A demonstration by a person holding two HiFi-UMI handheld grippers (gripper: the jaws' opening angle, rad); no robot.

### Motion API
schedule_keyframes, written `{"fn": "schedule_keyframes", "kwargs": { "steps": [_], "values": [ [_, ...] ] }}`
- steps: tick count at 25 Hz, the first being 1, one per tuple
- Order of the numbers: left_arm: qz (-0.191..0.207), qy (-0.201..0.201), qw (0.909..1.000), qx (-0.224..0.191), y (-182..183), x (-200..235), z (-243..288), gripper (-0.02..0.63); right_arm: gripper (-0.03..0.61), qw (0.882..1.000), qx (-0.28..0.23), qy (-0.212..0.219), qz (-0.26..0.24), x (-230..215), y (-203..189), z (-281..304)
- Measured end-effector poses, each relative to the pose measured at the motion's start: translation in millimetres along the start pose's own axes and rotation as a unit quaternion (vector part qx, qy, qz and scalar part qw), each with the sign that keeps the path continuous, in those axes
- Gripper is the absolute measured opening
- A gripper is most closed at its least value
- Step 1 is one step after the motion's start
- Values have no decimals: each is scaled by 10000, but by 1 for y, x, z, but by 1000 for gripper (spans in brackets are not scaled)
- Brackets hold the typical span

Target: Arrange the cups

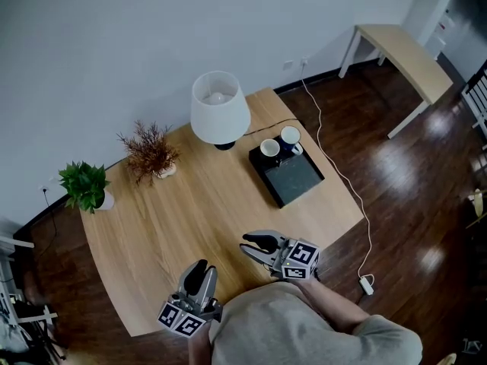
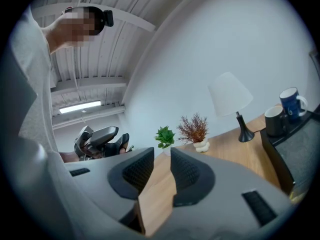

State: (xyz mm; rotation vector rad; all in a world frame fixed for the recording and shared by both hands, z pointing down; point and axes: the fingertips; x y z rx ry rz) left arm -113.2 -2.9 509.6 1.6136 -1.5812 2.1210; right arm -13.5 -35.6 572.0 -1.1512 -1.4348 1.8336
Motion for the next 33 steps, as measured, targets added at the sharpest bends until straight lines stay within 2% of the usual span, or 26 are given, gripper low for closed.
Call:
{"fn": "schedule_keyframes", "kwargs": {
  "steps": [7, 33],
  "values": [
    [-7, 3, 10000, 25, -2, 0, 1, 122, 92, 9998, 102, -175, 44, -10, -8, -10],
    [-29, 59, 10000, 17, -1, 1, 0, 122, 86, 9996, 197, -161, 94, -9, -13, -9]
  ]
}}
Point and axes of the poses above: the fingertips, and each gripper's own axes: z forward along the fingers, x to its left, y out of its top, and after that the axes turned 9 degrees about -z, right-handed
